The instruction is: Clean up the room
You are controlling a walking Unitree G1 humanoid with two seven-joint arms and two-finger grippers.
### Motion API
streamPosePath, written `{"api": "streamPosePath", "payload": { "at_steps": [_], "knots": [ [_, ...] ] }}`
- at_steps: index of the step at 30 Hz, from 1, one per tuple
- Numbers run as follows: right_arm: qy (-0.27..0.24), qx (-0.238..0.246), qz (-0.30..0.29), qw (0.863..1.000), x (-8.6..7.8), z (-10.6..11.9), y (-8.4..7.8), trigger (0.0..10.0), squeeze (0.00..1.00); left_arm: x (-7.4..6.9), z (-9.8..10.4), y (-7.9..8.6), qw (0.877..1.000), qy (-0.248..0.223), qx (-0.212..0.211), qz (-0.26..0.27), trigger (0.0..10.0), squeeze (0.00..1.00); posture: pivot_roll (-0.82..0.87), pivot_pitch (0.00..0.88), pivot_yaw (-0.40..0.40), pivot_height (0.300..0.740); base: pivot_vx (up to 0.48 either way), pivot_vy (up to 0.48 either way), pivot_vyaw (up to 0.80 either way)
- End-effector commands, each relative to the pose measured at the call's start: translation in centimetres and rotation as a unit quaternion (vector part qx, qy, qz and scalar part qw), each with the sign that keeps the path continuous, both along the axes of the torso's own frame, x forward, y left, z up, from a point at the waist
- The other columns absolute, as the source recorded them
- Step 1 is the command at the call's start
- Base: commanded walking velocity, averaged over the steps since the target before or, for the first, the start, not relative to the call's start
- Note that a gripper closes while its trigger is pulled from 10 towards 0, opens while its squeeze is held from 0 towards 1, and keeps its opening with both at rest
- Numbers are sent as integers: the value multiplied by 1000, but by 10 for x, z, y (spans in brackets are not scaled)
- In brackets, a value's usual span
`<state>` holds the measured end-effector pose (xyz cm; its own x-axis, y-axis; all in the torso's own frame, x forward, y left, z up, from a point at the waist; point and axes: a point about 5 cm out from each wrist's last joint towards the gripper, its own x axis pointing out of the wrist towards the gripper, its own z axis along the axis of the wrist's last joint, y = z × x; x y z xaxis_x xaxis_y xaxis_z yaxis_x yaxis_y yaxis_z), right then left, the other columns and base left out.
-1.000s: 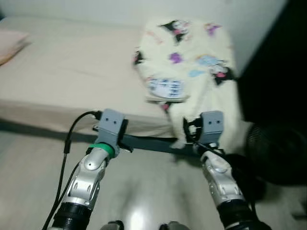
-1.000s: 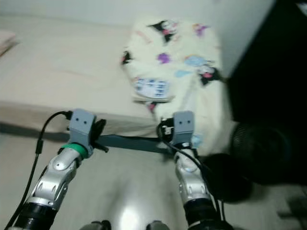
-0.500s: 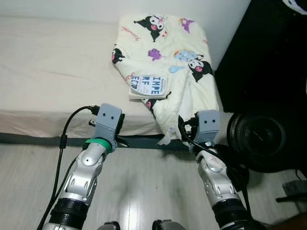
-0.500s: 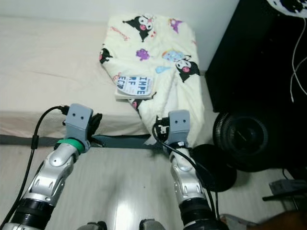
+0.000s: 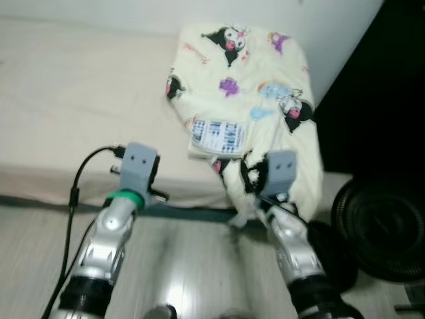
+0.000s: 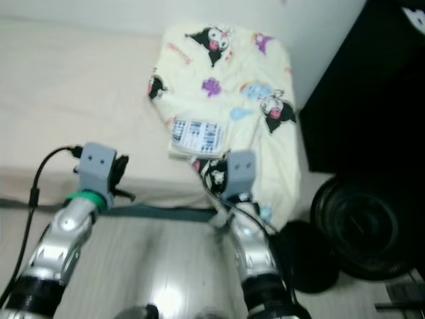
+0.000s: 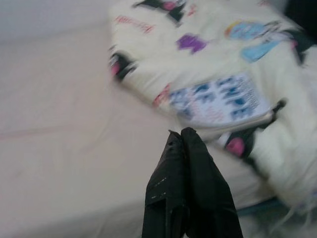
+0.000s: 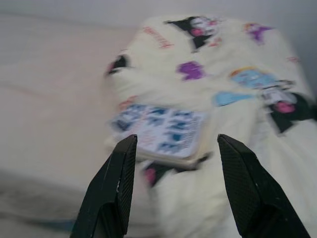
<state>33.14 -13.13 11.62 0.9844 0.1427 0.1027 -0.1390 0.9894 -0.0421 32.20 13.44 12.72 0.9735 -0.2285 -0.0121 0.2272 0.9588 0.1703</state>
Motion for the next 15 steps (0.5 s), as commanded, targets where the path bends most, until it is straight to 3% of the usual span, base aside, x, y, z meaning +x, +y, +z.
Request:
{"api": "streamPosePath", "payload": {
  "at_steps": [1,15],
  "knots": [
    [10,1,-12,1000,-3,-6,-6,10000,0,-2,-6,-5,1000,12,2,-10,10000,0,9,94,46,726,420,0,0],
    [12,-2,-13,1000,-3,-7,-8,10000,0,-2,-11,-4,1000,17,10,-8,10000,0,7,89,43,726,399,0,0]
  ]
}}
